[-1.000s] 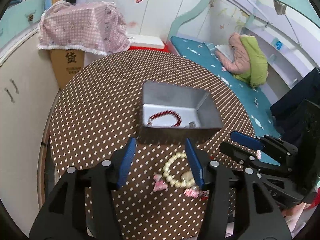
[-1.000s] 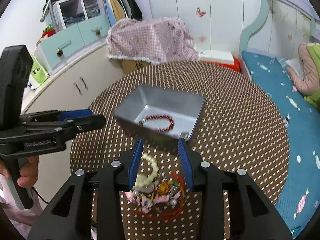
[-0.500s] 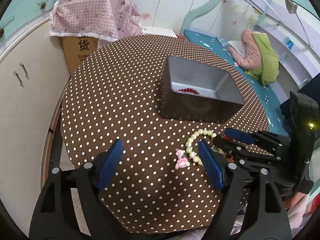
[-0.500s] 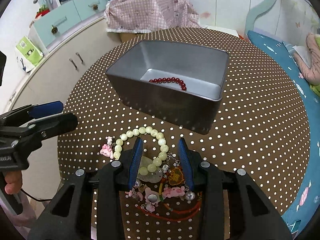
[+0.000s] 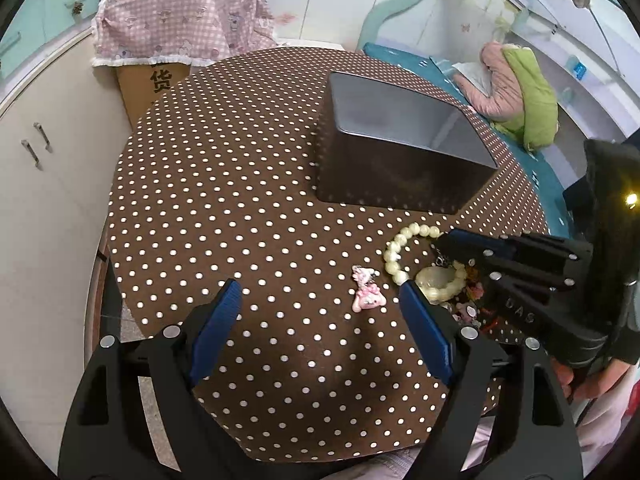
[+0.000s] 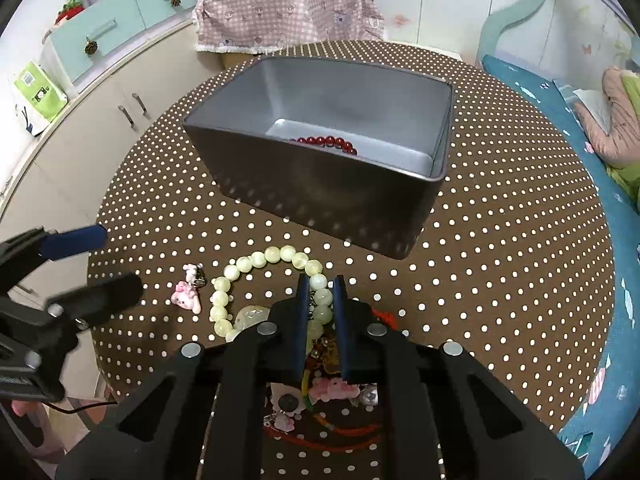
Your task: Organize jewelry
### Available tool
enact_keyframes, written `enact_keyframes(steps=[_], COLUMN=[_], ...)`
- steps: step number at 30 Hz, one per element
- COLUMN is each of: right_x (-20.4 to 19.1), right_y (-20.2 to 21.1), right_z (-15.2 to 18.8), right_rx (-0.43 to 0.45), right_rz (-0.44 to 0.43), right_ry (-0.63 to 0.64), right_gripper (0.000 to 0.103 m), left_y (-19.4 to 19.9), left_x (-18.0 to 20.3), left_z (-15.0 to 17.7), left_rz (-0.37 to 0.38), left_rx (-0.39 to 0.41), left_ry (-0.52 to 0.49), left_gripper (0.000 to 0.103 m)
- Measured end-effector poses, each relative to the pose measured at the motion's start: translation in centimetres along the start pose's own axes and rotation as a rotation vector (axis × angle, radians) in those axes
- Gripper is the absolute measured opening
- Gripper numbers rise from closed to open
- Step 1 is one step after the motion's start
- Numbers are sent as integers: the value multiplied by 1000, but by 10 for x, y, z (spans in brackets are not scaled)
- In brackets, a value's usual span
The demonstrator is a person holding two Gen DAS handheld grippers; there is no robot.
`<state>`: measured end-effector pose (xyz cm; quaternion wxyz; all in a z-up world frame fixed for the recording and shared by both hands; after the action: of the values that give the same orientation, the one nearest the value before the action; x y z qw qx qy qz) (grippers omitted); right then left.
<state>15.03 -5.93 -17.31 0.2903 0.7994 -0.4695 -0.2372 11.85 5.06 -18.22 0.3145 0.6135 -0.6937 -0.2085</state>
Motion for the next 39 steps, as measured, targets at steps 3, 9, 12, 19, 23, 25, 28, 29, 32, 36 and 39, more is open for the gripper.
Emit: enact_keyframes(steps=[3,9,12,19,23,25,28,29,32,36,39], right_x=[0,-2,1,15,21,23,25,25,26,27,27], right_y=[10,37,46,56,56,56,57,57,58,58,58], right_z=[-5,-18,-22,-21,-20,-19,-20,-21,-22,-23,-25], right_rx=[27,102,130,155,151,150,154,156,160,163,166], right_rz=[-8,-12,-8,13,17,18,16,16,19,19,16], right_ry=[-8,-16,-20,-50,-64,-68,-75,-75,-80,-82,-80], right_gripper=[9,9,9,9,9,9,9,9,9,9,9], left_y=[-4,-15,-23,-40,-43,-44,-42,-41,-39,-35,-31], left_x=[8,22,28,33,33,30,24,23,16,12,12], left_z=[2,5,7,7,5,4,3,3,1,-3,-7], left_rz=[18,39,37,-7,-42,-51,-49,-54,-52,-57,-56], left_rx=[-9,-36,-47,-61,-64,-66,-67,-64,-59,-49,-39], left_ry=[-17,-44,-59,-83,-97,-99,-83,-82,-70,-68,-69], left_gripper=[81,64,58,38,22,15,15,15,15,15,15])
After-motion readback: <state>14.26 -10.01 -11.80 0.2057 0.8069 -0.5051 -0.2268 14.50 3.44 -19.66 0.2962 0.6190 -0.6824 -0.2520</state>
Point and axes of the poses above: each gripper's, at about its wrist camera, not at the fingertips, and y roughly against the way its jaws point, x to its right, z to its underside, the point moved 6 cm from there along -y, roughly the way its jaws point, and after that the axes turned 14 degrees about x, right-handed, at the moved point
